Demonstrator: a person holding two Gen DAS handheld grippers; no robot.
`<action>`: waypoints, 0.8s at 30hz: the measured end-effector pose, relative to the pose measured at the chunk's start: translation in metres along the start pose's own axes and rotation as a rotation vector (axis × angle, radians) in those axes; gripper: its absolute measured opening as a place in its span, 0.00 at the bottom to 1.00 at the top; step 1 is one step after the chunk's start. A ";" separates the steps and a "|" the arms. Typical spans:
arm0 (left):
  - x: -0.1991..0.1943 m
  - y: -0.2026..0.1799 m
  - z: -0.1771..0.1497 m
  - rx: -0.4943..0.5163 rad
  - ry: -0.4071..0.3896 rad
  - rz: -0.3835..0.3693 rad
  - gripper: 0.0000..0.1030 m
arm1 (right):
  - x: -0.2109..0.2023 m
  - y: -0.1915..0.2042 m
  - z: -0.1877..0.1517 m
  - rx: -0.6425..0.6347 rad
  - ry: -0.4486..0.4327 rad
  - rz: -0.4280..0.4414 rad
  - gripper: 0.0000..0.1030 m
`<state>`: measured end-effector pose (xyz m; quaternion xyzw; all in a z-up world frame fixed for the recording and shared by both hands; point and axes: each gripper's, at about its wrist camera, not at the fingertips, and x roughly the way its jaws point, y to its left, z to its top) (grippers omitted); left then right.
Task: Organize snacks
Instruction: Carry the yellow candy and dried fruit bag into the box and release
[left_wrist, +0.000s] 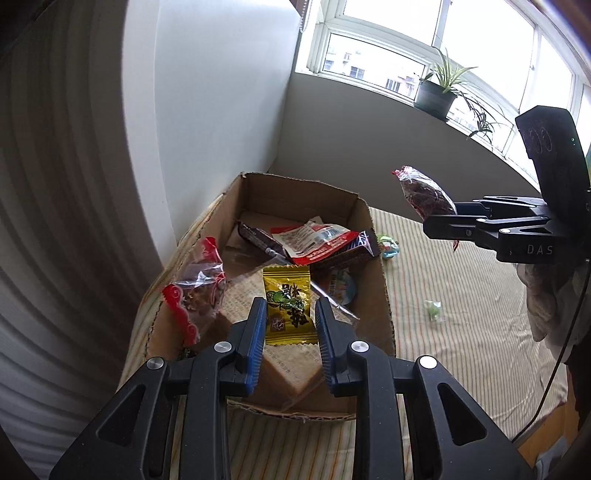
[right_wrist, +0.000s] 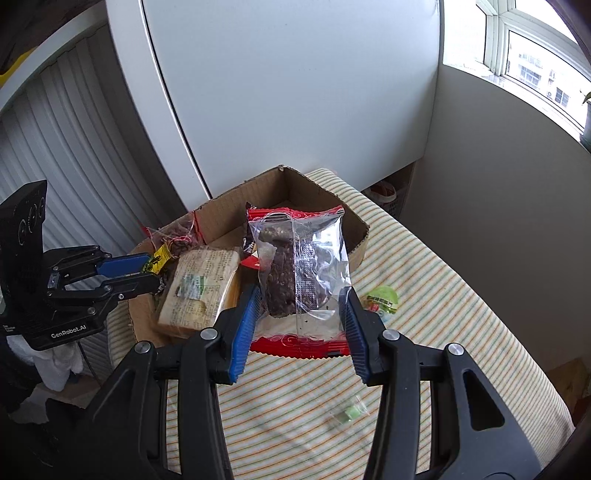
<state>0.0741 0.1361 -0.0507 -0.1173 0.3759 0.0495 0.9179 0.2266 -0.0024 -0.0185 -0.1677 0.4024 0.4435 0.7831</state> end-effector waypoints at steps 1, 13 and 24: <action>0.000 0.004 -0.001 -0.006 0.001 0.003 0.24 | 0.004 0.004 0.002 -0.006 0.004 0.003 0.45; -0.001 0.026 -0.001 -0.060 0.011 -0.001 0.30 | 0.036 0.032 0.025 -0.025 0.012 0.001 0.69; -0.008 0.021 0.002 -0.067 -0.017 -0.013 0.44 | 0.009 0.003 0.018 0.042 -0.018 -0.014 0.76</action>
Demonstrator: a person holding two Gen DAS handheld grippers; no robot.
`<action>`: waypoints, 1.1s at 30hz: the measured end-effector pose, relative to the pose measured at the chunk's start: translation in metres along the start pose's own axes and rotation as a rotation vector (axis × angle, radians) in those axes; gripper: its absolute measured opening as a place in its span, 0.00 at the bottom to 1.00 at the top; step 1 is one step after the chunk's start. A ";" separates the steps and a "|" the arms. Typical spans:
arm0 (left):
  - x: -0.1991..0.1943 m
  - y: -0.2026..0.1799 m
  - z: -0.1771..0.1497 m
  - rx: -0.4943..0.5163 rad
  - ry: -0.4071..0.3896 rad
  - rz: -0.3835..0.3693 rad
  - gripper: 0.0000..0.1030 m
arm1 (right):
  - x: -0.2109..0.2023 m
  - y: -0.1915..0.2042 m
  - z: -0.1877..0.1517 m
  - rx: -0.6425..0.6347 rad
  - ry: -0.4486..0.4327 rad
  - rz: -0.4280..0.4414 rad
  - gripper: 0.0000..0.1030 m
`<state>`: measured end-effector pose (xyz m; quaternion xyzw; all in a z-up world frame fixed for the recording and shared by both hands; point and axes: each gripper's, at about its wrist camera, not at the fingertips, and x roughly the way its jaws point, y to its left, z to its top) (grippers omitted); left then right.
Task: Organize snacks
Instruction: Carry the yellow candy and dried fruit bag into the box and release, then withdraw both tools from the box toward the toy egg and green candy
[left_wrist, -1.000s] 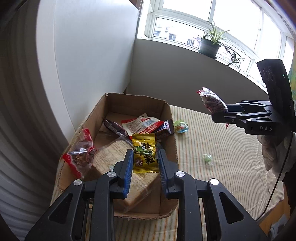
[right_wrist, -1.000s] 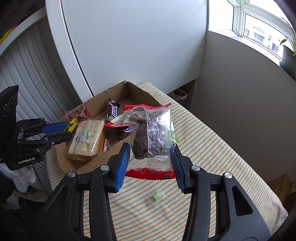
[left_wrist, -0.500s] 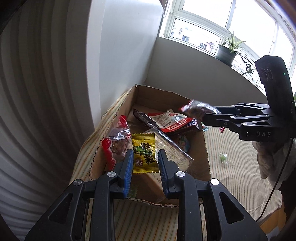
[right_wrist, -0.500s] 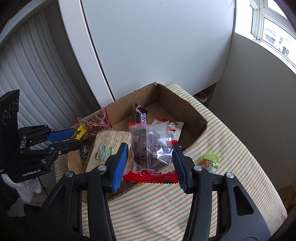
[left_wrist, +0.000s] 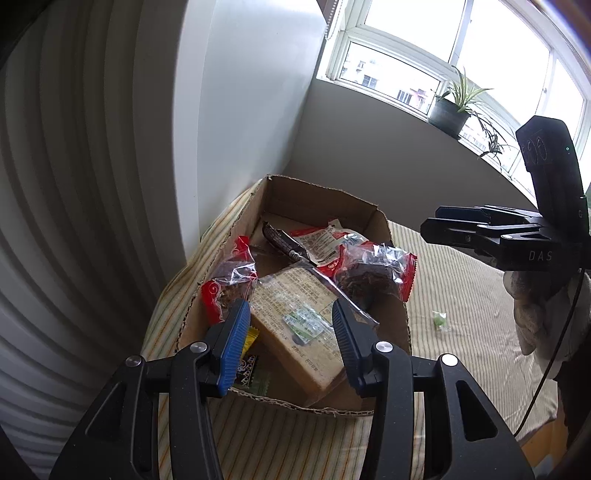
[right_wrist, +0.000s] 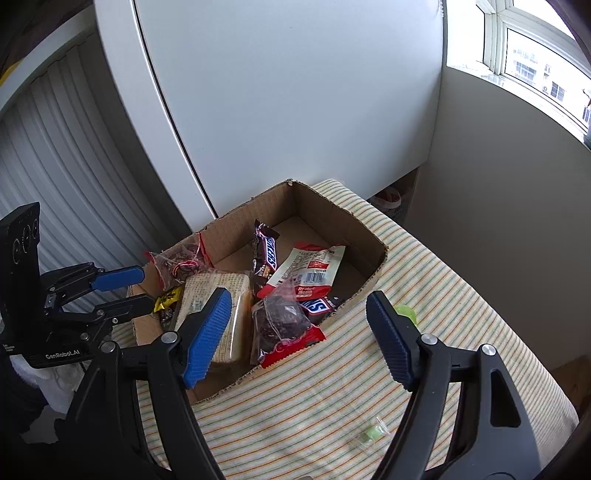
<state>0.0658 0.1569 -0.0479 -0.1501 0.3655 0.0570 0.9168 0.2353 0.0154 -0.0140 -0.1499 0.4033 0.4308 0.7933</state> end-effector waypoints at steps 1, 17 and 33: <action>0.000 -0.001 0.000 0.000 -0.003 -0.004 0.44 | -0.003 -0.005 -0.002 0.008 0.000 -0.008 0.76; -0.004 -0.062 -0.008 0.098 -0.006 -0.073 0.44 | -0.040 -0.076 -0.039 0.114 0.001 -0.063 0.76; 0.010 -0.137 -0.024 0.228 0.039 -0.143 0.44 | -0.051 -0.111 -0.107 0.192 0.025 -0.077 0.76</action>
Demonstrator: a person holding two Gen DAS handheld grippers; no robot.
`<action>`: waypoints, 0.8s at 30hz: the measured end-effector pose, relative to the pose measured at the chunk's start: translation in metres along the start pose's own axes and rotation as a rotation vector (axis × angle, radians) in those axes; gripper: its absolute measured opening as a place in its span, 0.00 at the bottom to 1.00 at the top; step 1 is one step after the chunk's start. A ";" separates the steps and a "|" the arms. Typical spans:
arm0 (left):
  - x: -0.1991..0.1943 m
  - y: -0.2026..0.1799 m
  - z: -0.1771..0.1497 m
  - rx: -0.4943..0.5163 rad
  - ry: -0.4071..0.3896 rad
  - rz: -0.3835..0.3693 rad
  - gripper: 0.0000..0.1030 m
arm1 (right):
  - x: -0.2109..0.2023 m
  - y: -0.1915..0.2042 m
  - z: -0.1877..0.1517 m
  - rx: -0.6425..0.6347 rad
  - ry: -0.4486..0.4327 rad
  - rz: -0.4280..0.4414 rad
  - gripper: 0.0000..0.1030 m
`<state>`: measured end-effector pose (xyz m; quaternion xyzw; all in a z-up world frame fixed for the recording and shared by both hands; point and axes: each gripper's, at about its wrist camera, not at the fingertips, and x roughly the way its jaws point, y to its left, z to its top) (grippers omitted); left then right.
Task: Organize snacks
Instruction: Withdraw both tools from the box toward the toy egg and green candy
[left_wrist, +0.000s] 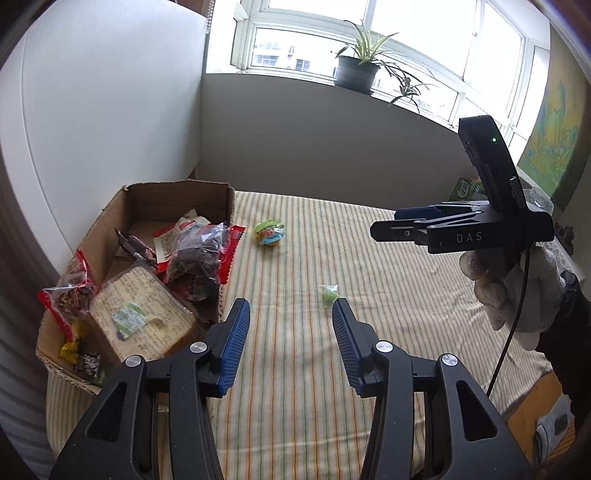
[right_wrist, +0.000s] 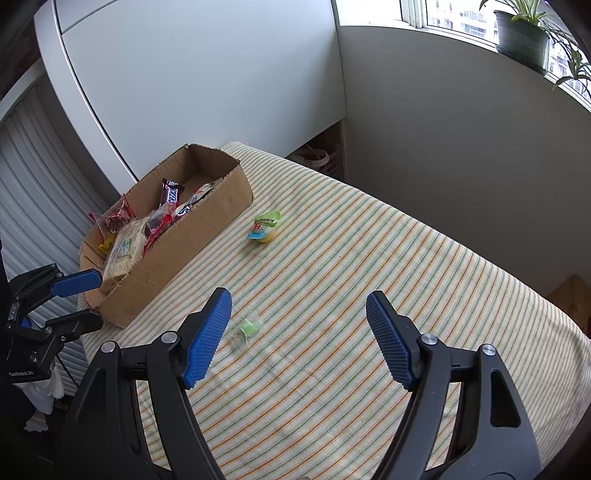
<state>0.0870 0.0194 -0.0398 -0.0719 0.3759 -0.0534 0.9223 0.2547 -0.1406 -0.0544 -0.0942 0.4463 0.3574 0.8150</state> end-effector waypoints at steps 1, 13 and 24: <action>0.001 -0.003 0.000 0.003 0.001 -0.003 0.44 | 0.001 -0.001 -0.003 0.001 0.003 -0.003 0.76; 0.020 -0.025 -0.001 0.012 0.025 -0.037 0.44 | 0.015 -0.019 0.009 0.011 0.008 0.027 0.72; 0.043 -0.030 -0.006 -0.034 0.065 -0.074 0.44 | 0.051 -0.010 0.039 -0.040 0.034 0.101 0.62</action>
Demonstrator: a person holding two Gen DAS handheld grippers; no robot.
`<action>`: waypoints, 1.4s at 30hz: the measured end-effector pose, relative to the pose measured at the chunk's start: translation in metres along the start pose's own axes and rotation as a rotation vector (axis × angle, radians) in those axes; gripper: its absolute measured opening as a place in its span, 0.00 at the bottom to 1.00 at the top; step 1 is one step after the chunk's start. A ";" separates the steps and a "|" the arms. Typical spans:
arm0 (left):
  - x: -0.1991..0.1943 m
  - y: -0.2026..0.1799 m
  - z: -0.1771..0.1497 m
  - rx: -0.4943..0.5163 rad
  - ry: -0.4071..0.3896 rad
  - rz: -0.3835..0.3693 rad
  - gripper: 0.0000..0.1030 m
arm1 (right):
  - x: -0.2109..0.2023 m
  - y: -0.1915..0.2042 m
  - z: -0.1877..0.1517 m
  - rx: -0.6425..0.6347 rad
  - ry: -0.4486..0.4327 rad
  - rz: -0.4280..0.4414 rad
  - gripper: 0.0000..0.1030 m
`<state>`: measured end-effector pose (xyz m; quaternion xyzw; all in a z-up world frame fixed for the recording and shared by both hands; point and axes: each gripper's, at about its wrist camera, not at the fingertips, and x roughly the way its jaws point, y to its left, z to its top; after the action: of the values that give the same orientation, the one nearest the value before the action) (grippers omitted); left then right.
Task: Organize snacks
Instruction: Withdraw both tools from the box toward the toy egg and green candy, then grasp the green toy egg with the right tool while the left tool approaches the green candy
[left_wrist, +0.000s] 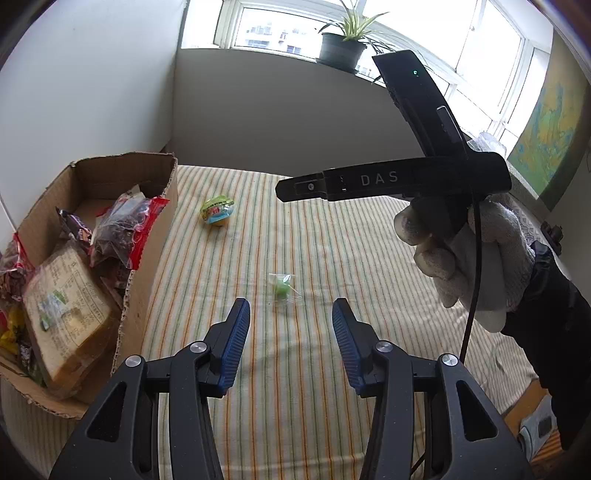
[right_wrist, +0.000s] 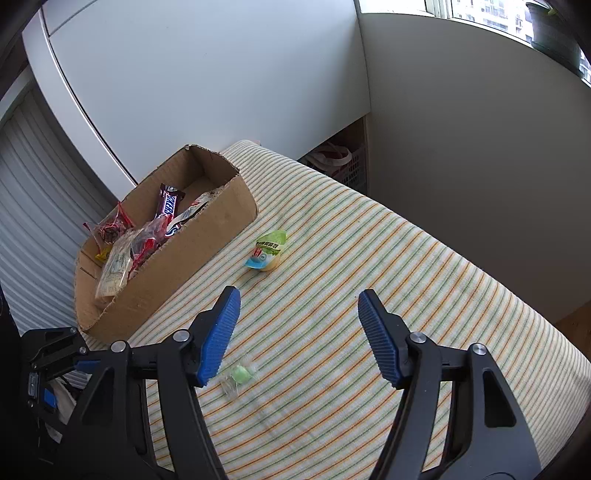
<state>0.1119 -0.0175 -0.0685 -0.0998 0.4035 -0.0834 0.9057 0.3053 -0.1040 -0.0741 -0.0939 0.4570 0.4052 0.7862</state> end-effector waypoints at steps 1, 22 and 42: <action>0.001 0.000 -0.001 -0.004 0.001 0.000 0.44 | 0.005 0.000 0.003 -0.002 0.008 0.006 0.61; 0.028 0.004 -0.007 -0.041 0.047 -0.002 0.44 | 0.093 0.035 0.036 -0.101 0.115 0.060 0.57; 0.036 0.005 -0.005 -0.041 0.073 0.007 0.44 | 0.099 0.033 0.019 -0.146 0.192 -0.022 0.34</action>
<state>0.1322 -0.0219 -0.0983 -0.1141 0.4381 -0.0756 0.8884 0.3193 -0.0182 -0.1344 -0.1946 0.4982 0.4178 0.7344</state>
